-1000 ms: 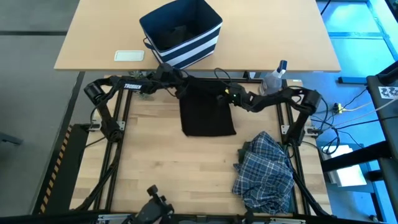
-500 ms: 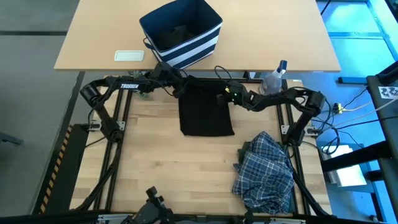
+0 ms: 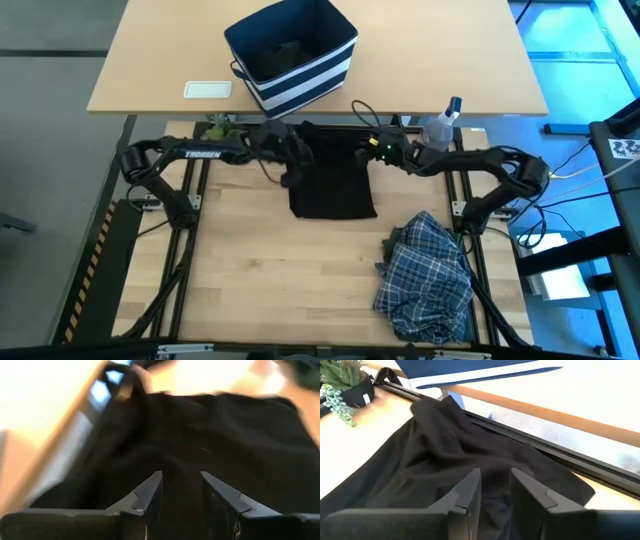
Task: Fold Laundry from Bin
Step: Fold the black shirt
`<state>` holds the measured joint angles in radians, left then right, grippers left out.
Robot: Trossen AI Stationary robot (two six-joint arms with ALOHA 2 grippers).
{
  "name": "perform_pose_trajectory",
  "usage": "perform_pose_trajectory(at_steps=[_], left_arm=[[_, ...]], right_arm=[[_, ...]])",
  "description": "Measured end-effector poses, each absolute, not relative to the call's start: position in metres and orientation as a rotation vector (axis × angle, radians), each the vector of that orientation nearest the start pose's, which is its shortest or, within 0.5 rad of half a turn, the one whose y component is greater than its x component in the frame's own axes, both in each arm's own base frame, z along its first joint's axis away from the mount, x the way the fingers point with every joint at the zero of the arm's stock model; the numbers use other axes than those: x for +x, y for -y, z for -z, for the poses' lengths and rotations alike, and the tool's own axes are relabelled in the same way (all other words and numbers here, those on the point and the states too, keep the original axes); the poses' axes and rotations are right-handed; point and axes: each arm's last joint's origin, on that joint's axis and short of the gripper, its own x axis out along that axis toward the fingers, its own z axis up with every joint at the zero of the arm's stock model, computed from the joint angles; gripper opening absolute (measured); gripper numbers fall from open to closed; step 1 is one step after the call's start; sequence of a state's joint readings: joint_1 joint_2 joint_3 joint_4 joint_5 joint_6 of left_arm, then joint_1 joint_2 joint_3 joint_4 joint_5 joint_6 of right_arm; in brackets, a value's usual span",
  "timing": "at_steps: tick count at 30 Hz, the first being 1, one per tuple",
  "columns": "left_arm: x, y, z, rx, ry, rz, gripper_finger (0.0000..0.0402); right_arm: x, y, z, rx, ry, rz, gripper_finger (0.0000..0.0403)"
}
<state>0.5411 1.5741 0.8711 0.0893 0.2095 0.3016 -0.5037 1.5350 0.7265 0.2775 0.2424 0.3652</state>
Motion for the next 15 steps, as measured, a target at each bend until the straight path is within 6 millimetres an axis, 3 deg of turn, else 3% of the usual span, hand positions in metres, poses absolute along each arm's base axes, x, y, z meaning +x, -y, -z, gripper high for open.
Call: perform_pose_trajectory(at_steps=[4, 9, 15], left_arm=[[0.292, -0.133, -0.19, 0.104, -0.709, -0.14, 0.0123], [0.299, -0.103, -0.178, 0.15, -0.755, -0.06, 0.0123], [0.297, -0.078, -0.158, 0.141, -0.816, 0.002, 0.0123]], right_arm=[[0.261, 0.151, -0.19, 0.397, -0.41, 0.798, 0.0102], [0.265, 0.146, -0.198, 0.409, -0.38, 0.568, 0.0102], [0.279, 0.115, -0.198, 0.38, -0.428, 0.313, 0.0077]])
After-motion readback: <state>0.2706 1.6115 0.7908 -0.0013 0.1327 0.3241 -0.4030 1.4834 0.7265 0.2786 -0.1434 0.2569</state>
